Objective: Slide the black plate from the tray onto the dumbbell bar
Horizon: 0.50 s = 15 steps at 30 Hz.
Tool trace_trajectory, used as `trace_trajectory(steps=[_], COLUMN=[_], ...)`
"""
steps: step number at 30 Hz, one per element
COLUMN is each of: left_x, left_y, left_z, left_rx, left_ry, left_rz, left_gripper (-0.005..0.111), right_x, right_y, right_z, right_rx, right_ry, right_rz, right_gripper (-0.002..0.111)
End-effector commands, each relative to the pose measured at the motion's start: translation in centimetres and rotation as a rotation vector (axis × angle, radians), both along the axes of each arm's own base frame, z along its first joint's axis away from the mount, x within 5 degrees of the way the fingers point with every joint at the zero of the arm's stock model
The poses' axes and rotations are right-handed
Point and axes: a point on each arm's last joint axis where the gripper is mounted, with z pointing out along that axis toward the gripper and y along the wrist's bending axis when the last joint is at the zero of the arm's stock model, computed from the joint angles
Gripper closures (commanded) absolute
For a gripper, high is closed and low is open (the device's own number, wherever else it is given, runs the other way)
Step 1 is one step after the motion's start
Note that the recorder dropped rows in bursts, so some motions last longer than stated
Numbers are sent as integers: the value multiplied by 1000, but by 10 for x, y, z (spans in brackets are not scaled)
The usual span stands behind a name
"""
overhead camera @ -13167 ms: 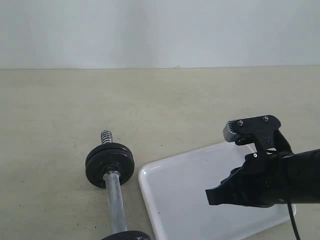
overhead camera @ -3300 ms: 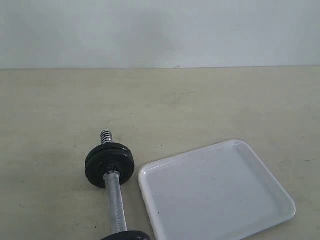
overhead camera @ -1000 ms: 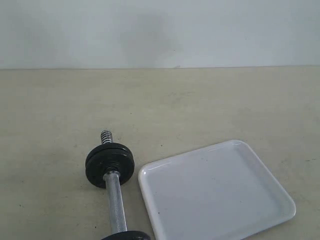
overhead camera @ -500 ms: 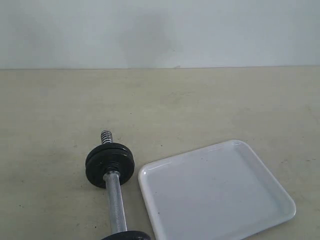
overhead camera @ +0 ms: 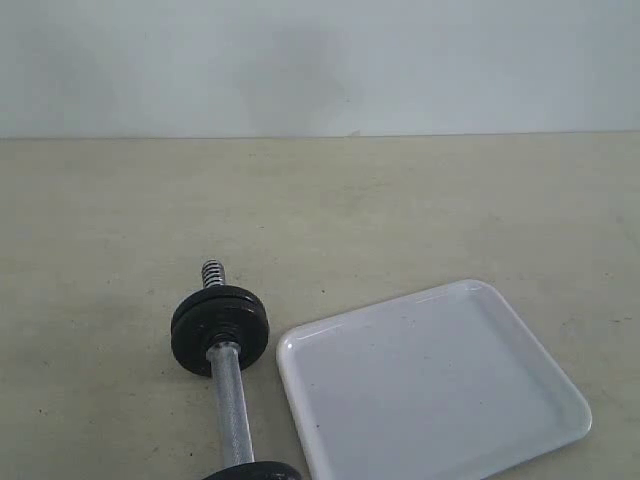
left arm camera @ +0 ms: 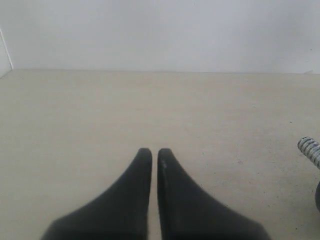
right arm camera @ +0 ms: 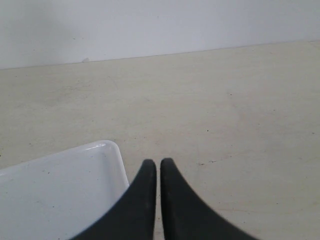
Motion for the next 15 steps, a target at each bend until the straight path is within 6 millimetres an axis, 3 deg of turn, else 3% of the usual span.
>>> trace_trajectory(steps=[1,15], left_x=[0,0], left_y=[0,0], left_z=[0,0], left_rx=[-11,-11], left_ry=[-2,-2], left_rz=[6,6], left_gripper=[102,102], right_x=[0,0], right_y=[0,0], right_z=[1,1], right_rx=[0,0], right_ry=[-11,-15], right_rz=[-8,-8], right_gripper=[107,107])
